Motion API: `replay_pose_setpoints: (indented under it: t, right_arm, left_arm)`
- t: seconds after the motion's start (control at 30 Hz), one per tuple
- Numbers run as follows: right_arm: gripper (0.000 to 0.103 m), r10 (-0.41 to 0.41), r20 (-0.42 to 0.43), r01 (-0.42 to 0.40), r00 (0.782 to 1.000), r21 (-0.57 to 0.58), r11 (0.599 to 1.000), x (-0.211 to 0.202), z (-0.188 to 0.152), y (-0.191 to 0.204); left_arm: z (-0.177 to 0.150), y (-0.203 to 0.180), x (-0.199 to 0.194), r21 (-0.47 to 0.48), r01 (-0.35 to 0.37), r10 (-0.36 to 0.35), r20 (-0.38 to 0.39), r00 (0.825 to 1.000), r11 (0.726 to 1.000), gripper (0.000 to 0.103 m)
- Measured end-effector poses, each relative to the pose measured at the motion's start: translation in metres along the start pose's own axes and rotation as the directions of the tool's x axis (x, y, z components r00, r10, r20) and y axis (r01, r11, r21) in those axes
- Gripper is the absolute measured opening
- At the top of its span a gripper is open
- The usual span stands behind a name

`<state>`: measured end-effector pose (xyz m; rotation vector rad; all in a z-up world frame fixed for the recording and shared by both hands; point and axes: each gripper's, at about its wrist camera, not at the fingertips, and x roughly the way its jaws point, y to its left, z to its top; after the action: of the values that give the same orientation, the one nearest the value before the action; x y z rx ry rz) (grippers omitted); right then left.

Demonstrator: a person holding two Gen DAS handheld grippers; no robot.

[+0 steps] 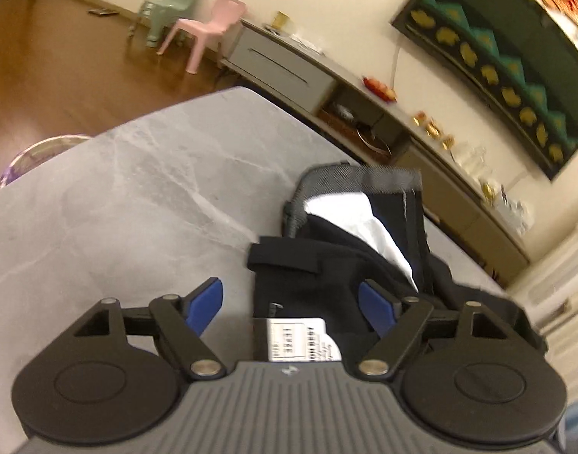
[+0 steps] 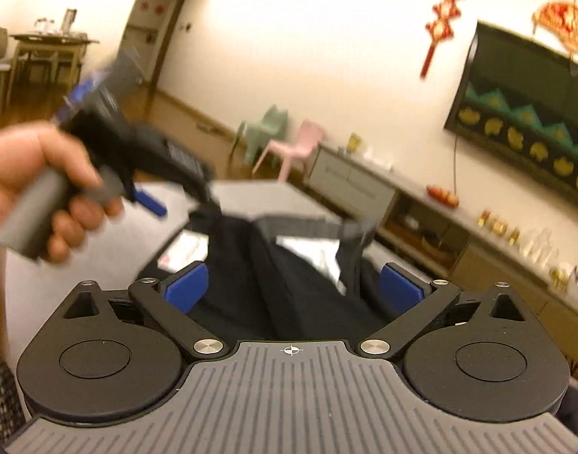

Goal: Fold clothes

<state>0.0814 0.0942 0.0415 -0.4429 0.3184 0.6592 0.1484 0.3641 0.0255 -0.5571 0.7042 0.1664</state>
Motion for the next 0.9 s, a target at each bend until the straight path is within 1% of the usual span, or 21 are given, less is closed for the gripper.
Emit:
replay_pose_setpoints:
  t: [0.03,0.07,0.1,0.13,0.23,0.27,0.3,0.33,0.37,0.4,0.43,0.47,0.5,0.57,0.63,0.67,0.7,0.73,0.77,0.83,0.9]
  right_arm:
    - [0.076,-0.008,-0.020,0.008,1.000,0.021,1.000,0.004,-0.002,-0.007]
    - [0.043,-0.015,-0.040,0.017,0.999,0.042,0.999,0.008,-0.004,-0.014]
    - [0.019,-0.022,-0.060,0.026,0.998,0.063,0.998,0.012,-0.007,-0.021]
    - [0.002,-0.029,-0.081,0.036,0.996,0.084,0.996,0.016,-0.009,-0.028]
    - [0.003,-0.046,-0.142,0.067,0.989,0.144,0.987,0.028,-0.015,-0.050]
    - [0.015,-0.051,-0.163,0.078,0.985,0.164,0.983,0.032,-0.017,-0.057]
    - [0.019,-0.055,-0.184,0.089,0.981,0.183,0.979,0.036,-0.020,-0.064]
    - [0.031,-0.059,-0.204,0.101,0.977,0.202,0.974,0.040,-0.022,-0.071]
    - [0.059,-0.062,-0.225,0.113,0.972,0.221,0.969,0.044,-0.024,-0.078]
    - [0.071,-0.065,-0.245,0.125,0.967,0.239,0.963,0.048,-0.026,-0.085]
    - [0.088,-0.047,-0.237,0.098,0.970,0.208,0.973,0.055,-0.023,-0.077]
    - [0.092,-0.023,-0.222,0.060,0.975,0.163,0.985,0.064,-0.020,-0.065]
    - [0.093,0.002,-0.209,0.023,0.978,0.118,0.993,0.072,-0.016,-0.053]
    - [0.096,0.054,-0.185,-0.050,0.981,0.024,0.998,0.088,-0.008,-0.029]
    - [0.097,0.105,-0.195,-0.117,0.975,-0.056,0.992,0.117,-0.002,-0.005]
    - [0.091,0.092,-0.217,-0.115,0.972,-0.095,0.989,0.133,-0.002,0.001]
    - [0.081,0.070,-0.242,-0.105,0.968,-0.135,0.985,0.148,-0.004,0.007]
    - [0.031,0.060,-0.276,-0.094,0.959,-0.112,0.989,0.160,-0.003,0.002]
    - [0.002,0.053,-0.312,-0.080,0.949,-0.074,0.994,0.170,-0.001,-0.005]
    - [0.000,0.016,-0.269,-0.006,0.963,0.038,0.999,0.149,-0.006,-0.041]
    - [0.000,-0.032,-0.218,0.068,0.975,0.157,0.985,0.123,-0.011,-0.080]
  left_arm:
    - [-0.001,-0.004,0.000,0.016,0.000,0.000,0.001,1.000,1.000,0.080]
    - [-0.002,-0.008,0.000,0.033,0.000,0.000,0.003,1.000,0.999,0.080]
    - [-0.003,-0.011,0.000,0.049,0.000,-0.001,0.004,1.000,0.999,0.080]
    - [-0.003,-0.013,0.000,0.054,-0.004,0.004,0.012,1.000,0.999,0.080]
    - [-0.002,-0.007,-0.002,0.038,-0.027,0.025,0.035,0.999,0.999,0.080]
    - [-0.001,-0.002,0.000,0.020,-0.039,0.038,0.035,0.999,0.999,0.080]
    - [0.000,0.002,0.002,0.000,-0.053,0.053,0.033,0.998,0.999,0.080]
    - [0.001,0.009,0.004,-0.025,-0.076,0.076,0.027,0.997,0.997,0.080]
    - [0.002,0.016,0.007,-0.059,-0.102,0.103,0.018,0.994,0.993,0.080]
    - [0.003,0.026,0.009,-0.110,-0.124,0.126,0.008,0.992,0.986,0.080]
    - [0.003,0.035,0.010,-0.161,-0.126,0.127,-0.001,0.992,0.979,0.080]
    - [0.004,0.044,0.011,-0.209,-0.121,0.121,-0.009,0.993,0.970,0.080]
    - [0.004,0.053,0.011,-0.261,-0.102,0.102,-0.016,0.995,0.960,0.080]
    - [0.004,0.060,0.014,-0.299,-0.065,0.058,-0.032,0.998,0.952,0.080]
    - [0.004,0.065,0.018,-0.327,-0.029,0.014,-0.048,0.999,0.945,0.080]
    - [0.004,0.064,0.022,-0.325,-0.014,-0.005,-0.056,0.998,0.945,0.080]
    - [0.004,0.062,0.026,-0.319,0.000,-0.021,-0.065,0.998,0.948,0.080]
    - [0.004,0.059,0.030,-0.312,0.008,-0.033,-0.074,0.997,0.950,0.080]
    - [0.004,0.056,0.035,-0.305,0.016,-0.043,-0.083,0.996,0.952,0.080]
    - [0.004,0.048,0.043,-0.282,0.030,-0.059,-0.096,0.994,0.959,0.080]
    - [0.005,0.035,0.048,-0.244,0.043,-0.070,-0.102,0.992,0.969,0.080]
